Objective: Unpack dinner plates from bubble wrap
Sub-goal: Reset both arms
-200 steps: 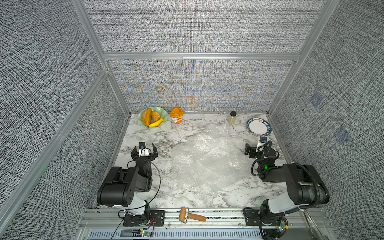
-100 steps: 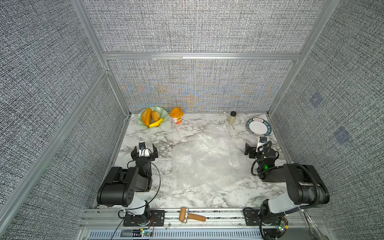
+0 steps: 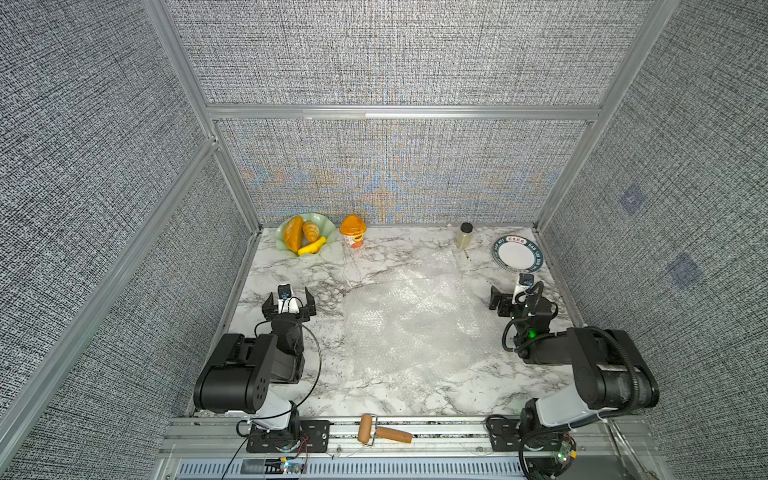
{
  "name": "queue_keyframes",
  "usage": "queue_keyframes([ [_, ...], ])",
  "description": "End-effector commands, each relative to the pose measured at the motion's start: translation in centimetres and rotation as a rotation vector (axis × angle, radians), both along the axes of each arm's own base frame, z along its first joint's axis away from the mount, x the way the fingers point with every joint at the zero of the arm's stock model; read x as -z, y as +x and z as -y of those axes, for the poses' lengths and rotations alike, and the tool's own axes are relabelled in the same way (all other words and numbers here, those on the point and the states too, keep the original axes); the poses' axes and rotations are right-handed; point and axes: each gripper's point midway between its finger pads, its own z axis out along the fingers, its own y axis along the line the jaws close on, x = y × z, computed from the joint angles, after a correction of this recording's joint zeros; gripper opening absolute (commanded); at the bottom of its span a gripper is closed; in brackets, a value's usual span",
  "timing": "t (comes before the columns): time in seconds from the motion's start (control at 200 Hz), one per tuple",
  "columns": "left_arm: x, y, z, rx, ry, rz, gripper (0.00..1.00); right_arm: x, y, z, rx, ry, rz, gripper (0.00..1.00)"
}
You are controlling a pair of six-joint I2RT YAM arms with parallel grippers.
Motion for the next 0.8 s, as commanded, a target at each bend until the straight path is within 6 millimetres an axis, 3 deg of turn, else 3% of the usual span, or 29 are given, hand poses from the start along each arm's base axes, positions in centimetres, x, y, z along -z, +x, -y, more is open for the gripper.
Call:
queue_keyframes([
  [0.0, -0.6, 0.1, 0.0, 0.003, -0.006, 0.026, 0.99, -0.1, 0.1, -0.1, -0.007, -0.003, 0.003, 0.99],
  [0.545, -0.6, 0.1, 0.0, 0.003, -0.006, 0.026, 0.99, 0.0, 0.2, 0.2, -0.004, 0.018, 0.000, 0.99],
  [0.615, -0.6, 0.1, 0.0, 0.003, -0.006, 0.026, 0.99, -0.4, -0.5, 0.4, 0.012, 0.017, 0.028, 0.99],
  [0.72, -0.7, 0.1, 0.1, 0.004, -0.006, 0.027, 0.99, -1.7, -3.7, 2.3, 0.139, 0.026, 0.169, 0.99],
  [0.795, -0.6, 0.1, 0.0, 0.003, -0.006, 0.025, 0.99, -1.8, -3.1, 1.8, 0.106, 0.027, 0.179, 0.99],
])
